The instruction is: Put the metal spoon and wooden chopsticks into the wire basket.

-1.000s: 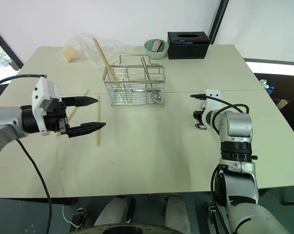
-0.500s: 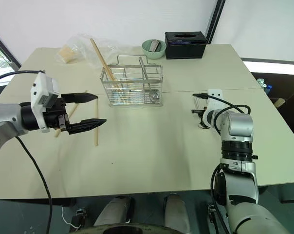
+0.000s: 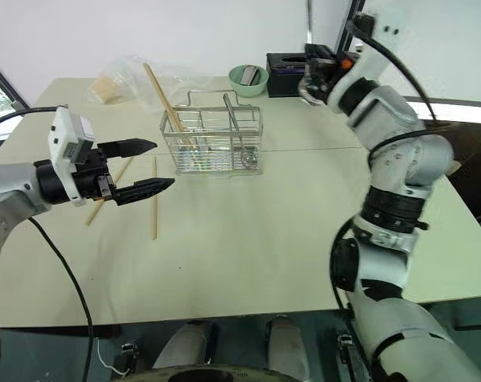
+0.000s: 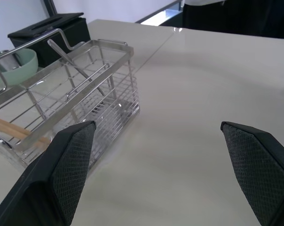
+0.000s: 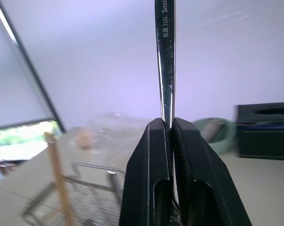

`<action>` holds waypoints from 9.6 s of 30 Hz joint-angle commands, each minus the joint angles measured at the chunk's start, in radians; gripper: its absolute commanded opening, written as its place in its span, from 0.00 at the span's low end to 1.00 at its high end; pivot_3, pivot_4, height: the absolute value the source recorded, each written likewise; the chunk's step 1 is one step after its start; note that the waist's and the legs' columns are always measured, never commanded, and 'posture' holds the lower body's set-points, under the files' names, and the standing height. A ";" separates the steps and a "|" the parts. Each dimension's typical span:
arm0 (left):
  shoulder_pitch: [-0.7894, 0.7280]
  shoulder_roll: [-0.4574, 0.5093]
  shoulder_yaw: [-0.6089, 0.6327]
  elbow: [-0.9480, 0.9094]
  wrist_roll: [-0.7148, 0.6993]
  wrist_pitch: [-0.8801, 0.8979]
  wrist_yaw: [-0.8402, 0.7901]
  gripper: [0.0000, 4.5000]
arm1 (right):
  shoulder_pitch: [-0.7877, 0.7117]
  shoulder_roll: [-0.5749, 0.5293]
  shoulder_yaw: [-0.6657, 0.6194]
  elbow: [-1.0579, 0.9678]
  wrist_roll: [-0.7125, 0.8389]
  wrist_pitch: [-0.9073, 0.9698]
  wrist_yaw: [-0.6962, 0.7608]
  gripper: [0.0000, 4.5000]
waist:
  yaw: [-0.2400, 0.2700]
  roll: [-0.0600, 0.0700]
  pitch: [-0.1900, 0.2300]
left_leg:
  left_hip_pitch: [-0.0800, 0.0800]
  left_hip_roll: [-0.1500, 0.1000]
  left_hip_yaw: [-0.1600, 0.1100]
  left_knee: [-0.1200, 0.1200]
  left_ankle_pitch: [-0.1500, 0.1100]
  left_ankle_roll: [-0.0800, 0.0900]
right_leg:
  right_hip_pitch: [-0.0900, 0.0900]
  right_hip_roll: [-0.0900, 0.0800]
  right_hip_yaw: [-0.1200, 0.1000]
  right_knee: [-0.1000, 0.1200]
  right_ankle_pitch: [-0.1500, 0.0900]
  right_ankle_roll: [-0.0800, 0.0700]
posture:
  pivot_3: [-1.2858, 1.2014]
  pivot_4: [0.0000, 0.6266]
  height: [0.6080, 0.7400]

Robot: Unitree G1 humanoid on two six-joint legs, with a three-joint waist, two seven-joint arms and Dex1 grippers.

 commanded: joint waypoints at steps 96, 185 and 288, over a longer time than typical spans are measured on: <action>-0.660 -0.129 -0.342 1.640 0.770 -0.264 -0.139 0.24 | 0.694 -0.595 0.106 -0.622 0.410 -0.069 0.402 1.00 | 0.032 -0.011 -0.005 | -0.002 -0.003 0.001 0.000 0.001 -0.001 | 0.002 -0.007 -0.002 -0.002 0.001 0.001 | 0.52 0.24 0.31; -0.641 -0.435 0.224 0.419 0.279 0.685 0.821 1.00 | 0.731 -0.575 0.126 -0.538 0.389 -0.114 0.335 1.00 | 0.034 -0.014 -0.004 | -0.001 -0.005 -0.003 0.003 0.001 -0.002 | 0.007 -0.006 -0.004 -0.003 0.001 0.005 | 0.52 0.24 0.31; -0.678 -0.567 0.056 1.109 0.539 0.503 0.768 0.70 | 0.810 -0.503 0.067 -0.645 0.431 -0.110 0.217 1.00 | 0.035 -0.012 -0.003 | 0.000 -0.005 -0.001 0.002 0.002 -0.005 | 0.007 -0.008 -0.003 -0.002 0.001 0.006 | 0.52 0.24 0.31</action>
